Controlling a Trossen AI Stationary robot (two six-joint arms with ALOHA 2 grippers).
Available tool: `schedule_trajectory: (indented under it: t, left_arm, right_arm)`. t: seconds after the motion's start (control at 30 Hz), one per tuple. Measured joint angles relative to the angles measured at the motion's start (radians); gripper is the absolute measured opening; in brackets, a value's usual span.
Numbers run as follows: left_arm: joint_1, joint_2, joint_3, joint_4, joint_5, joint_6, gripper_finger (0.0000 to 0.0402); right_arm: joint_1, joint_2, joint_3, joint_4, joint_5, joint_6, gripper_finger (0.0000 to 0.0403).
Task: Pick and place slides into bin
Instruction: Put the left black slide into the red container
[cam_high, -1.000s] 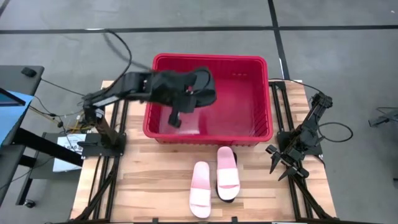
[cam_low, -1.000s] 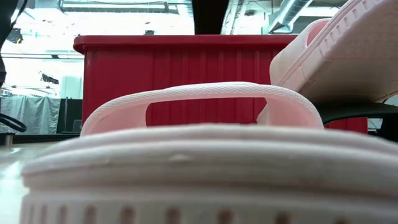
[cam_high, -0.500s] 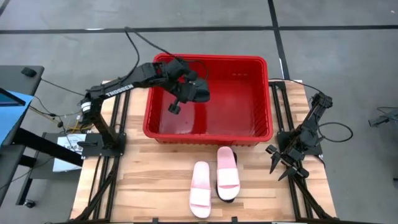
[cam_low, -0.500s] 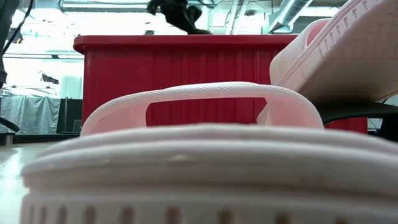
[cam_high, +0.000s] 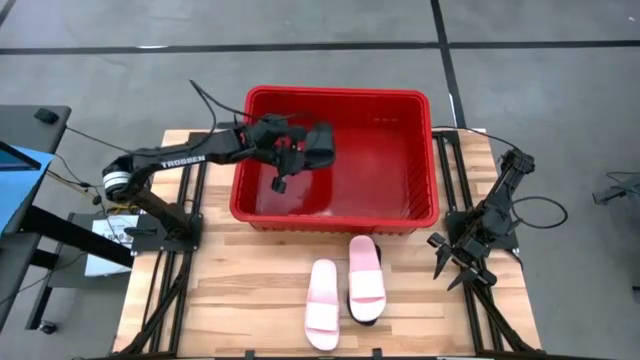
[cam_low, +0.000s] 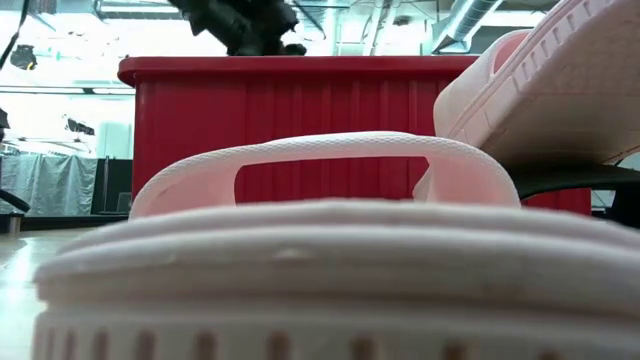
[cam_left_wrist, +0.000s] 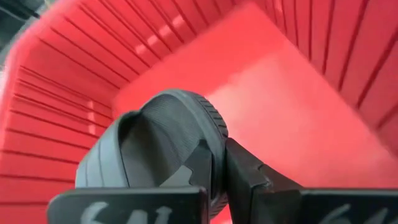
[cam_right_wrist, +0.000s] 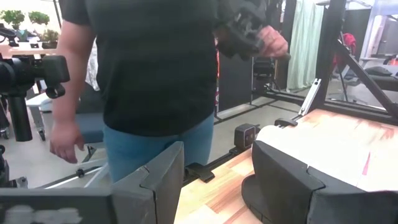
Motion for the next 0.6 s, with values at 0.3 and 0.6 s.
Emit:
schedule_trajectory:
  t: [0.3, 0.6]
  left_arm:
    - [0.027, 0.001, -0.172, 0.196, -0.005, 0.144, 0.0007]
    - [0.026, 0.002, -0.239, 0.236, -0.049, 0.154, 0.0006]
  right_arm:
    - [0.000, 0.000, 0.000, 0.000, 0.000, 0.000, 0.0184]
    - [0.000, 0.000, 0.000, 0.000, 0.000, 0.000, 0.0184]
